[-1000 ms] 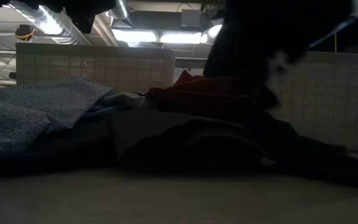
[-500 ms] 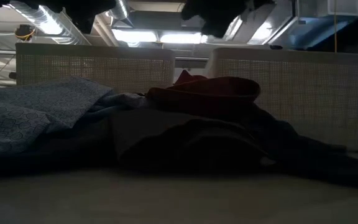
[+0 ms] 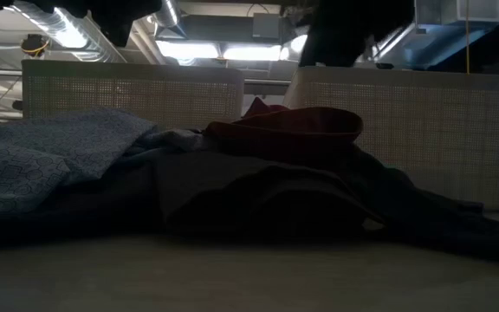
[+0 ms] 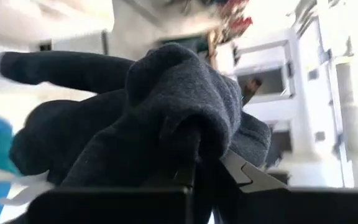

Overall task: Sort clothes
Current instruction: Put the dark gray shirt into the right white bin

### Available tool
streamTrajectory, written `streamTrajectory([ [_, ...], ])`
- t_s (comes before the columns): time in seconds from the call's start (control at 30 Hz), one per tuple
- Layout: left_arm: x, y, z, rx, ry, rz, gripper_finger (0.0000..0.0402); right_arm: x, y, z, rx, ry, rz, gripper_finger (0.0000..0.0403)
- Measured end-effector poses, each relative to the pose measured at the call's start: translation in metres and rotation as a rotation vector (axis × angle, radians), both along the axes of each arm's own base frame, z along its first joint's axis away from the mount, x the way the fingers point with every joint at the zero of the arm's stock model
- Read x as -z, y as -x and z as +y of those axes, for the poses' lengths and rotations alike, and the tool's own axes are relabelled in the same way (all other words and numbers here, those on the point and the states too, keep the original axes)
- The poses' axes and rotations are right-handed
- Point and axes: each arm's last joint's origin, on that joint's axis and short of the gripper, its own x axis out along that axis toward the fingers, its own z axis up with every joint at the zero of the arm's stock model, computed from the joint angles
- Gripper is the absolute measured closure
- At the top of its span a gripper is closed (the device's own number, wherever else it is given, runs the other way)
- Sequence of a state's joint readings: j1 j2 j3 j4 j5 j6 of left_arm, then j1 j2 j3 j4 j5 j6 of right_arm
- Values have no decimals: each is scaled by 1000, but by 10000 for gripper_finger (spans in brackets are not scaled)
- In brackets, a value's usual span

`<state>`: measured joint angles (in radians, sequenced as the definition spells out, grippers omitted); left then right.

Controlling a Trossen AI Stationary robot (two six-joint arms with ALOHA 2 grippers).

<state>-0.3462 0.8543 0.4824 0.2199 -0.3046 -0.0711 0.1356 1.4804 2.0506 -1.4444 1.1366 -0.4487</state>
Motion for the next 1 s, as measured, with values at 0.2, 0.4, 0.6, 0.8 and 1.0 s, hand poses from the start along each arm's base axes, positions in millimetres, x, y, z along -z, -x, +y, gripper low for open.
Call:
streamTrajectory([
  [0.2,0,0,0,0,0,0,249,21,-8,-34,87,-120,80,379],
  [0.4,0,0,0,0,0,0,249,57,-17,-59,150,-207,211,379],
  [0.6,0,0,0,0,0,0,249,99,-22,-80,237,-232,334,379],
  [0.8,0,0,0,0,0,0,249,140,-27,-96,302,-250,368,379],
  [1.0,0,0,0,0,0,0,249,154,-26,-100,326,-270,376,352],
])
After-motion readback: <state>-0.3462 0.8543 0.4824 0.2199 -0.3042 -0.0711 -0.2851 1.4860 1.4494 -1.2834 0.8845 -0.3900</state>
